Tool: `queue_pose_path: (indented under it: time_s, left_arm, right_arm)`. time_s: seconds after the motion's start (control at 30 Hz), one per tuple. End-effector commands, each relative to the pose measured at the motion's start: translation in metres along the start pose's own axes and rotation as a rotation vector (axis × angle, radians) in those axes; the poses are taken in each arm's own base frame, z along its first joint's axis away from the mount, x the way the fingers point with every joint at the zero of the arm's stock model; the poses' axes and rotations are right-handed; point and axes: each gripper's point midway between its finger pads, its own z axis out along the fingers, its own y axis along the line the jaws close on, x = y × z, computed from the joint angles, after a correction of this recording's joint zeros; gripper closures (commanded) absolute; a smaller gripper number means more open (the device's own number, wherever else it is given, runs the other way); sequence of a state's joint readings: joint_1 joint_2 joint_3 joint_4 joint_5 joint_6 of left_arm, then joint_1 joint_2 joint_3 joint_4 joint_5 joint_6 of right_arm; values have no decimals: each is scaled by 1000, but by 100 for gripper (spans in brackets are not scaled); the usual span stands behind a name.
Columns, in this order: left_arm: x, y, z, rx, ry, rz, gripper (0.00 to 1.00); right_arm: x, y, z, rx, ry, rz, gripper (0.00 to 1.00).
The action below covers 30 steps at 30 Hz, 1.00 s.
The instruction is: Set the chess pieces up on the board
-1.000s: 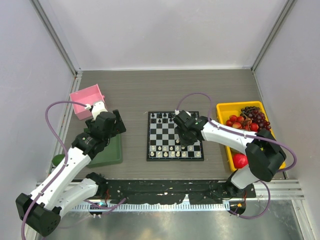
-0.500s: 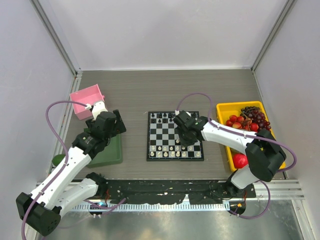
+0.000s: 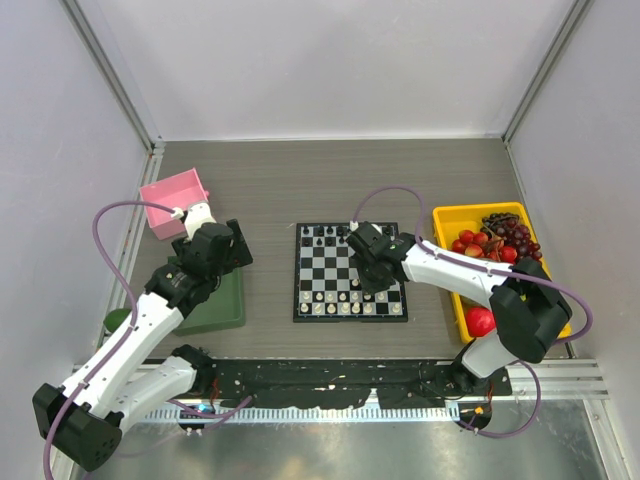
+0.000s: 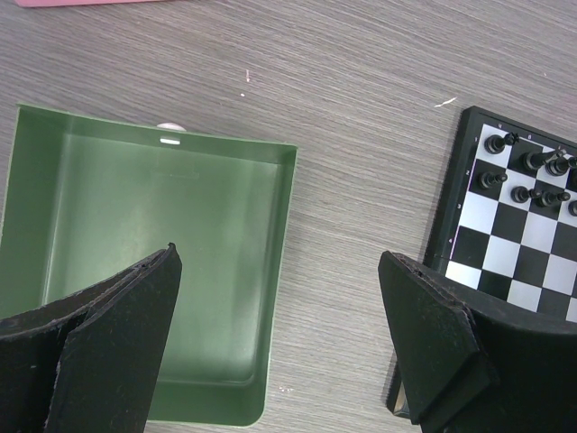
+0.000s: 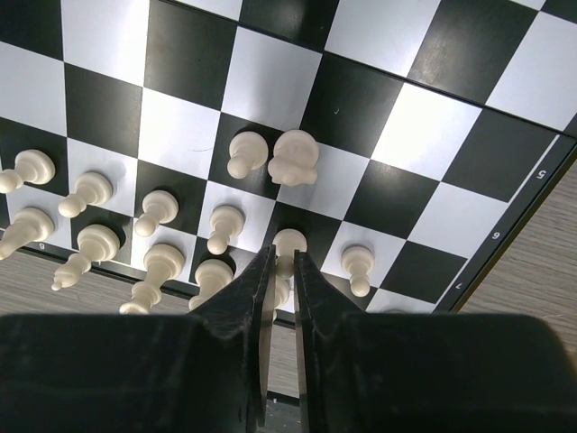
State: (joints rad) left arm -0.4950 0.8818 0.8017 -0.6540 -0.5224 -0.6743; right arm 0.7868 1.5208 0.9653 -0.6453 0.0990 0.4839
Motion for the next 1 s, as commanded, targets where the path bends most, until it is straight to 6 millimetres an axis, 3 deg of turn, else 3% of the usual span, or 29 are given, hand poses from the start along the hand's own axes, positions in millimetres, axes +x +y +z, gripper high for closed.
queue_pose_path:
  time_s: [0.0,0.43,0.73,0.97]
  left_arm:
    - [-13,-4,0,9,-41,-32,1]
    - [-12,-4,0,8,-40,-31,1]
    - [-13,-2,-1,6,-47,-35,1]
    - [-13,0,-3,3,-52,-39,1]
  right_arm:
    - [2,-1,1,11,-1,-10,81]
    - [-5,0,-4,16,-14,-10,73]
    - [-34,9,-26,-16,-106,-11,71]
    - [-51,9,-27,17,-139,-13,65]
